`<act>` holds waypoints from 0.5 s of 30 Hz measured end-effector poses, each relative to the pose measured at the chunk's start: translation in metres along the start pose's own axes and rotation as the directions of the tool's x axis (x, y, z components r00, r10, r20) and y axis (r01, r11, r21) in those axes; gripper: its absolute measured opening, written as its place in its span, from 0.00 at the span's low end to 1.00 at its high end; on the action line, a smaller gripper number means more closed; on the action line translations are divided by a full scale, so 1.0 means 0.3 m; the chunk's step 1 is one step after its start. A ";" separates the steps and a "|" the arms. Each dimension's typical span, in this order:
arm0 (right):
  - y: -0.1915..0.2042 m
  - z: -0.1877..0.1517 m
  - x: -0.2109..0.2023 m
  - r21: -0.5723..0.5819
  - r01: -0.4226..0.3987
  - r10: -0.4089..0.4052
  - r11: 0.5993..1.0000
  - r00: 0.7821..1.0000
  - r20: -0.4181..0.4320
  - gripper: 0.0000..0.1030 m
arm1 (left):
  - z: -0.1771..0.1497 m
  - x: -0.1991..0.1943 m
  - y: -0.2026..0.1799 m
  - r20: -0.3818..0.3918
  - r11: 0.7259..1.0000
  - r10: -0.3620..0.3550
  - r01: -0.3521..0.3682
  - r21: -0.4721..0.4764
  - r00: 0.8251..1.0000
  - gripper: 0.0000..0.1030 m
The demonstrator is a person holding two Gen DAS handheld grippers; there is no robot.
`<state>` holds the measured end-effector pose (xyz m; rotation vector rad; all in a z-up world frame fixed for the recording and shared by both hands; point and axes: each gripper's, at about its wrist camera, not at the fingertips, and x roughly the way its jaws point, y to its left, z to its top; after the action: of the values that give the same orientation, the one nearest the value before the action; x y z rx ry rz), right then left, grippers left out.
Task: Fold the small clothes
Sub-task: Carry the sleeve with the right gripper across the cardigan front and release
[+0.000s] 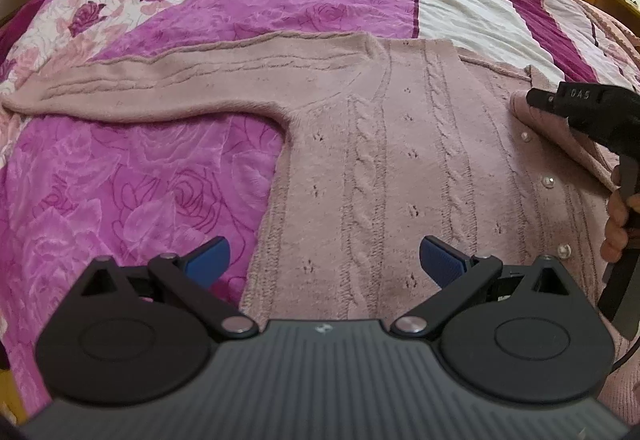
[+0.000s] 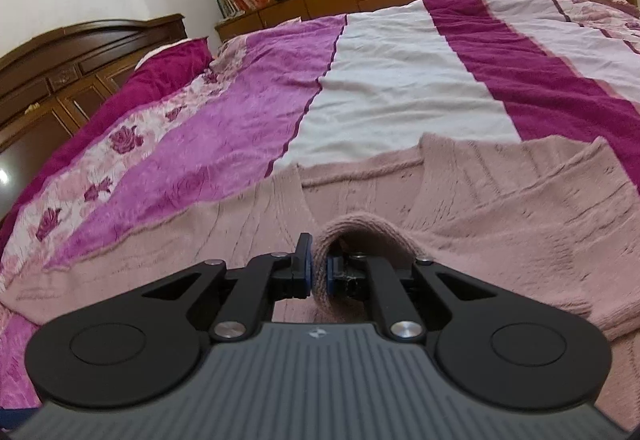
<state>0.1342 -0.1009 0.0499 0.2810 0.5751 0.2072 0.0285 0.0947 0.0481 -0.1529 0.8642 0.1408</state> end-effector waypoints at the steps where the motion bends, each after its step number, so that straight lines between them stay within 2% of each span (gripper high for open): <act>1: 0.000 -0.003 0.011 0.002 0.001 -0.001 1.000 1.000 -0.008 0.08 | -0.001 0.003 0.001 -0.005 1.000 -0.005 0.005 -0.003 1.000 1.00; 4: -0.018 -0.009 0.035 0.031 -0.005 0.006 0.999 0.999 -0.049 0.09 | -0.002 0.010 0.000 -0.017 1.000 -0.014 0.014 -0.007 1.000 1.00; 7: -0.035 -0.026 0.059 0.058 -0.020 0.026 0.998 0.994 -0.105 0.23 | -0.004 0.012 -0.007 -0.019 1.000 -0.017 0.017 -0.002 1.000 1.00; 8: -0.039 -0.036 0.060 0.068 -0.038 0.046 0.997 0.992 -0.115 0.31 | -0.004 0.012 -0.009 -0.018 1.000 -0.018 0.018 0.000 1.000 1.00; 9: -0.040 -0.042 0.058 0.076 -0.056 0.065 0.996 0.991 -0.118 0.43 | -0.006 0.010 -0.012 -0.017 1.000 -0.020 0.020 0.003 1.000 1.00; 12: -0.032 -0.058 0.034 0.089 -0.107 0.117 0.990 0.987 -0.114 0.66 | -0.009 0.010 -0.019 -0.015 1.000 -0.020 0.021 0.013 1.000 1.00; 15: -0.015 -0.066 -0.009 0.097 -0.098 0.108 0.990 0.989 -0.097 0.76 | -0.007 0.012 -0.021 -0.017 1.000 -0.019 0.019 0.014 1.000 1.00</act>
<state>0.1212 -0.1020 0.0339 0.3919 0.6734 0.2968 0.0303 0.0882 0.0445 -0.1494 0.8796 0.1155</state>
